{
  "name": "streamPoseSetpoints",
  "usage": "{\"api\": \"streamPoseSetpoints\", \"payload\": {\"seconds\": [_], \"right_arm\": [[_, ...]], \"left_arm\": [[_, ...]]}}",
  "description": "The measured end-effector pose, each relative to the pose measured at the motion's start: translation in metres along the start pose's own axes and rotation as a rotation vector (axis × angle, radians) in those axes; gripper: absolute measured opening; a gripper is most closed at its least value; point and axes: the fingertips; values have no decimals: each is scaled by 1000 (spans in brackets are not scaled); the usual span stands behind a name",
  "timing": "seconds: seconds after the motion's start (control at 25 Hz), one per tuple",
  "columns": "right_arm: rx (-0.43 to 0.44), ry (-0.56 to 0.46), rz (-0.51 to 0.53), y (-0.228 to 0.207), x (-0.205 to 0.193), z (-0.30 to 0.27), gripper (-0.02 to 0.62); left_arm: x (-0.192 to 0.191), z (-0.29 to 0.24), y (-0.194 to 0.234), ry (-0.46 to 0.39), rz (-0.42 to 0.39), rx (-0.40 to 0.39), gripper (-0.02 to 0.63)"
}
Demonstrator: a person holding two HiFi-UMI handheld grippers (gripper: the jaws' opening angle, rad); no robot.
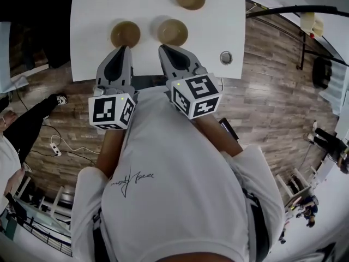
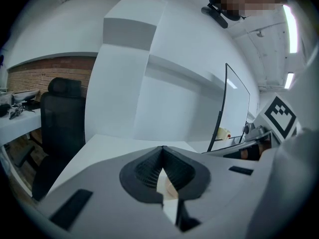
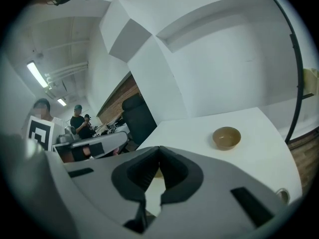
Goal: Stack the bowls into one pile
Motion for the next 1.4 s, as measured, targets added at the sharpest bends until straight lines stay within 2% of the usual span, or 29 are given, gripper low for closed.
{"api": "streamPoseSetpoints", "payload": {"seconds": [0.16, 0.48, 0.64, 1.0, 1.12, 1.4], "right_arm": [[-8, 20, -16, 6, -2, -20, 6], [-41, 91, -85, 6, -25, -55, 6], [-105, 93, -150, -4, -33, -67, 6], [-217, 133, -213, -19, -60, -96, 15], [-214, 159, -231, -17, -68, -102, 67], [-211, 226, -197, -20, -88, -118, 69]], "left_arm": [[4, -2, 24, 2, 7, 6, 6], [0, -10, 52, 28, 35, -39, 6], [-2, -15, 66, 36, 42, -73, 6], [-9, -31, 88, 56, 28, -152, 6], [-10, -33, 89, 65, 13, -157, 6], [-9, -40, 87, 65, -6, -151, 6]]}}
Point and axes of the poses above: the fingertips, and each gripper's own axes: z backward along the fingers, y to its left, x out of its top, and after that the axes turned 6 degrees about -y, right-handed
